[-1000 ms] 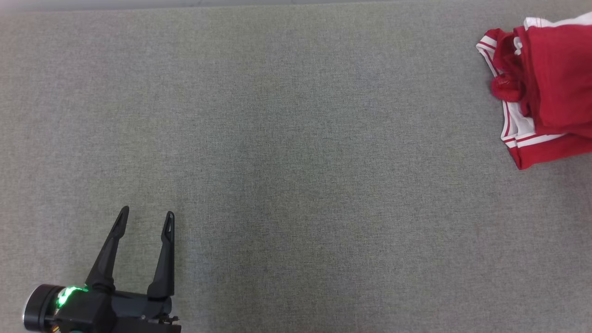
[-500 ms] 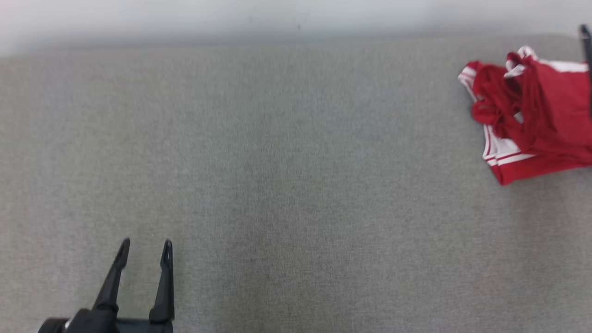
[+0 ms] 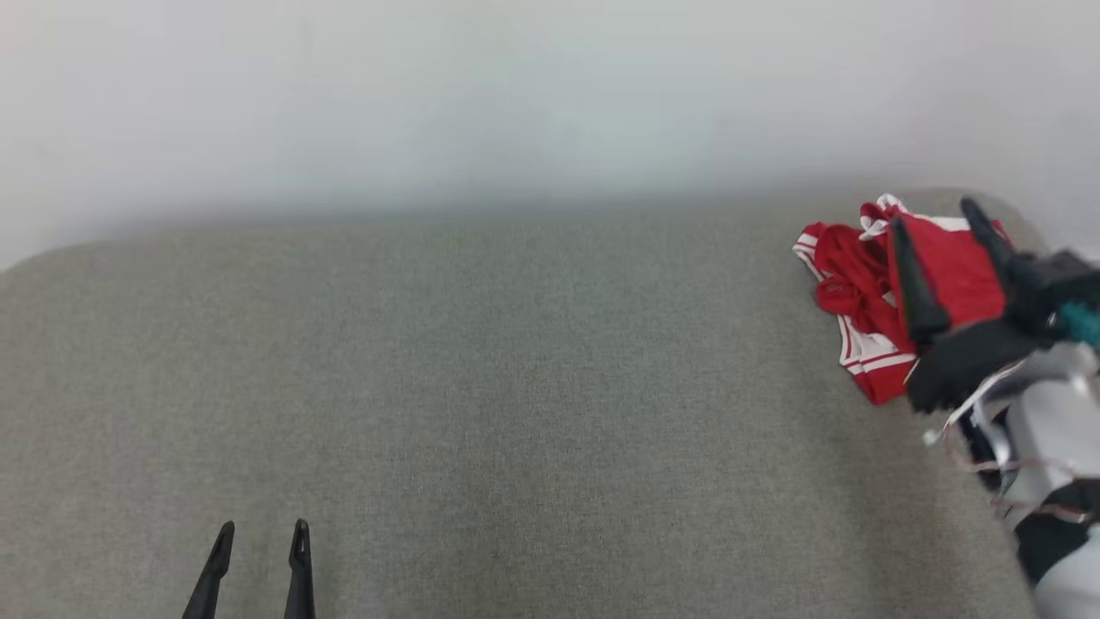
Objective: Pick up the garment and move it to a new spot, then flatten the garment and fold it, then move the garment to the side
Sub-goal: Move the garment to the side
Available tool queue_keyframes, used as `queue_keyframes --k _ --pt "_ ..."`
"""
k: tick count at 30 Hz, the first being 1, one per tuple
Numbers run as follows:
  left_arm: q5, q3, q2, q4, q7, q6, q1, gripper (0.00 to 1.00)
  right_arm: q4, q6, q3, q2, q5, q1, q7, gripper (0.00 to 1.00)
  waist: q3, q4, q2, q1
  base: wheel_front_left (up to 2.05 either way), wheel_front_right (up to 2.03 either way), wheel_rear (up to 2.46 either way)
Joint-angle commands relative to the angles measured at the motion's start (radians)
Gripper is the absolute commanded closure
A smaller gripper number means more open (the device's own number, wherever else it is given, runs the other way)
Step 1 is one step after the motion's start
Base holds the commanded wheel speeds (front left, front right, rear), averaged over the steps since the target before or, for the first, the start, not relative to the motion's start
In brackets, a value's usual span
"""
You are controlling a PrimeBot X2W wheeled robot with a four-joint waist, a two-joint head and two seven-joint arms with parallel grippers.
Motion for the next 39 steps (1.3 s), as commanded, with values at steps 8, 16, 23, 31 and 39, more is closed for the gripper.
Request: queue_keyframes --k 8,16,23,31,39 --pt "0.015 0.001 -0.016 0.018 -0.003 0.002 0.008 0.00 -0.225 -0.002 -0.196 0.192 -0.169 0.317 -0.004 0.00 -0.070 -0.003 0.0002 0.0004 0.00 0.00 0.00" --pt "0.020 0.009 -0.021 0.038 -0.003 0.005 0.014 0.00 -0.431 -0.002 -0.307 0.353 -0.246 0.607 -0.004 0.00 -0.099 0.004 0.0002 0.0004 0.00 0.00 0.00" --pt "0.024 0.024 -0.023 0.069 -0.003 0.022 0.028 0.00 -0.502 -0.002 -0.324 0.392 -0.259 0.753 -0.004 0.00 -0.107 0.005 0.0002 0.0004 0.00 0.00 0.00" --pt "0.017 0.050 -0.023 0.072 -0.003 0.029 0.040 0.00 -0.508 -0.002 -0.294 0.397 -0.216 0.778 -0.004 0.00 -0.110 0.010 0.0002 0.0004 0.00 0.00 0.00" --pt "0.011 0.056 -0.023 0.084 -0.003 0.030 0.041 0.00 -0.497 -0.002 -0.288 0.397 -0.206 0.772 -0.004 0.00 -0.116 0.027 0.0002 0.0004 0.00 0.00 0.00"
